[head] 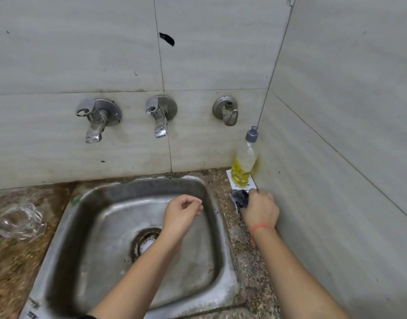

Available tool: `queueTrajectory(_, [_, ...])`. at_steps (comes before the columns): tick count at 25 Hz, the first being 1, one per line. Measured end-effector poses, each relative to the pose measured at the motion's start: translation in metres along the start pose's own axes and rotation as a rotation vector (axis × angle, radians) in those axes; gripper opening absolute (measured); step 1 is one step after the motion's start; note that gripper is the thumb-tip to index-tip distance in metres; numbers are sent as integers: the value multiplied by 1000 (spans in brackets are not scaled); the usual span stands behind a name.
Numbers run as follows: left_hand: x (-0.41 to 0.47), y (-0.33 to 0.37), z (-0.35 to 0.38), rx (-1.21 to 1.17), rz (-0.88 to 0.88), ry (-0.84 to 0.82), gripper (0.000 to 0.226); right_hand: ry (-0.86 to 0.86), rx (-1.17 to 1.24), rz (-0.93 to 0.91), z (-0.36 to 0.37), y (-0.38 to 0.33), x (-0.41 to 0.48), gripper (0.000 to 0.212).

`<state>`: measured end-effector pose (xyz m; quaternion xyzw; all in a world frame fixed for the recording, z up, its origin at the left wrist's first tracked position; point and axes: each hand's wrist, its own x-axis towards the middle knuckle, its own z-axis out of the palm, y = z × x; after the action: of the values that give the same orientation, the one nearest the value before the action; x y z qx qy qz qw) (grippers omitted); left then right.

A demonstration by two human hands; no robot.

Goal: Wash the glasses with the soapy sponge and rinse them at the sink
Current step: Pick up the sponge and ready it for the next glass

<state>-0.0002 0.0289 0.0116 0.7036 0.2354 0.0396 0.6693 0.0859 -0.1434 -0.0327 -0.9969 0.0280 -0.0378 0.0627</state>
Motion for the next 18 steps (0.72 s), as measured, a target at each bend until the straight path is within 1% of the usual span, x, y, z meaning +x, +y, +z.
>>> queueTrajectory(1, [-1,3,-7,-9,7,22,16,11,14,-12,-5,-1,-2,27])
queueTrajectory(2, [-2,6,-14,-16,20,54,16,24,44,-15,-11,-3,-4,24])
queueTrajectory(4, [-2,18,-32,-58,75,140,14,45,135,-27,-23,-8,-2,23])
queueTrajectory(5, [2,27,-43,-123,112,179,13,32,193,-44,-26,-15,2,25])
queueTrajectory(6, [8,37,-55,-214,148,197,12,-3,286,-63,-30,-24,6,26])
queueTrajectory(7, [18,49,-67,-315,183,188,13,-57,454,-74,-33,-34,11,23])
queueTrajectory(9, [41,75,-88,-458,256,106,20,-221,889,-85,-40,-60,19,17])
queueTrajectory(10, [52,88,-95,-495,288,47,23,-303,1039,-90,-45,-73,21,15])
queueTrajectory(11, [62,100,-99,-513,311,-22,28,-370,1130,-103,-50,-85,23,15])
queueTrajectory(12, [71,111,-102,-519,319,-88,32,-426,1189,-126,-55,-95,26,17])
queueTrajectory(14, [83,126,-102,-534,298,-214,41,-500,1232,-191,-66,-113,32,18])
queueTrajectory(16, [91,133,-103,-556,268,-341,60,-549,1258,-250,-74,-124,39,18])
queueTrajectory(18, [101,135,-108,-586,250,-443,81,-586,1323,-268,-78,-130,44,17])
